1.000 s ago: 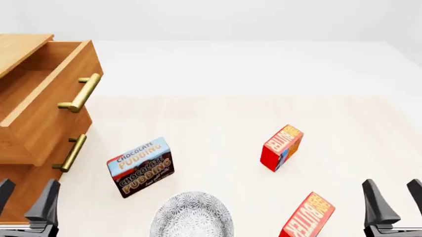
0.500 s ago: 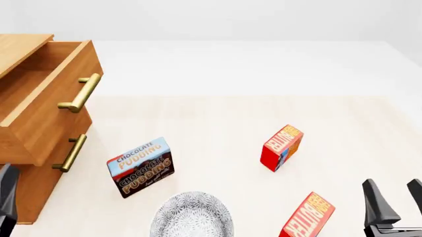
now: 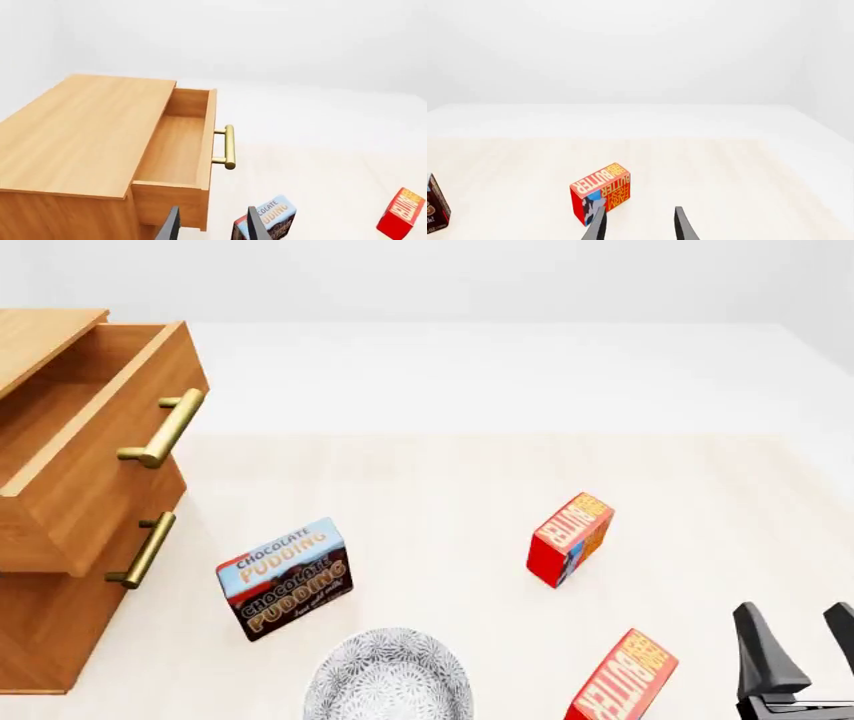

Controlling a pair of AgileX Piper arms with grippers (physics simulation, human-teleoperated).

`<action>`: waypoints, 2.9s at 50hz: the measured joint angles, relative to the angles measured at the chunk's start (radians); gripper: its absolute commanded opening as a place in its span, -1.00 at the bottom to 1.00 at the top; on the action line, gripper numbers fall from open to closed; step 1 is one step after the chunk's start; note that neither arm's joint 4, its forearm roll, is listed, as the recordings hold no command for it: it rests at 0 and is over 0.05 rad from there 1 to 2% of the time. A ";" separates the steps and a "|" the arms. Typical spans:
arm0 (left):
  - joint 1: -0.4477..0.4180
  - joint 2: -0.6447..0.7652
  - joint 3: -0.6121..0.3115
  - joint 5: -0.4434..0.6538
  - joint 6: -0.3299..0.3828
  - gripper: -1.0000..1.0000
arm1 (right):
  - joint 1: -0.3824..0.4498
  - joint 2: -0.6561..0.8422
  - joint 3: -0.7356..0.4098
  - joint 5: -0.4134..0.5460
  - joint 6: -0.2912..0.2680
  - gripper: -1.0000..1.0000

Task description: Put the butter at the front in the top drawer of the cabinet and close it.

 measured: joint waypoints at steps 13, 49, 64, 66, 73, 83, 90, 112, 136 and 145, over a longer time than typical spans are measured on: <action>-0.017 0.170 -0.226 0.148 0.011 1.00 | 0.000 0.000 0.000 0.000 0.000 1.00; -0.132 0.561 -0.620 0.478 -0.010 1.00 | 0.000 0.000 0.000 0.000 0.000 1.00; -0.166 0.665 -0.713 0.571 -0.017 1.00 | 0.000 0.000 0.000 0.000 0.000 1.00; -0.167 0.675 -0.714 0.576 -0.018 1.00 | 0.000 0.000 0.000 0.000 0.000 1.00; -0.157 0.703 -0.719 0.587 -0.018 1.00 | 0.000 0.000 0.000 0.000 0.000 1.00; -0.131 0.736 -0.730 0.595 -0.012 1.00 | 0.000 0.000 0.000 0.000 0.000 1.00; -0.113 0.761 -0.750 0.596 -0.008 1.00 | 0.000 0.000 0.000 0.000 0.000 1.00; -0.070 0.821 -0.733 0.537 -0.012 1.00 | 0.000 0.000 0.000 0.000 0.000 1.00; -0.018 0.840 -0.638 0.439 -0.032 1.00 | 0.000 0.000 0.000 0.000 0.000 1.00; 0.000 0.852 -0.610 0.411 -0.033 1.00 | 0.000 0.000 0.000 0.000 0.000 1.00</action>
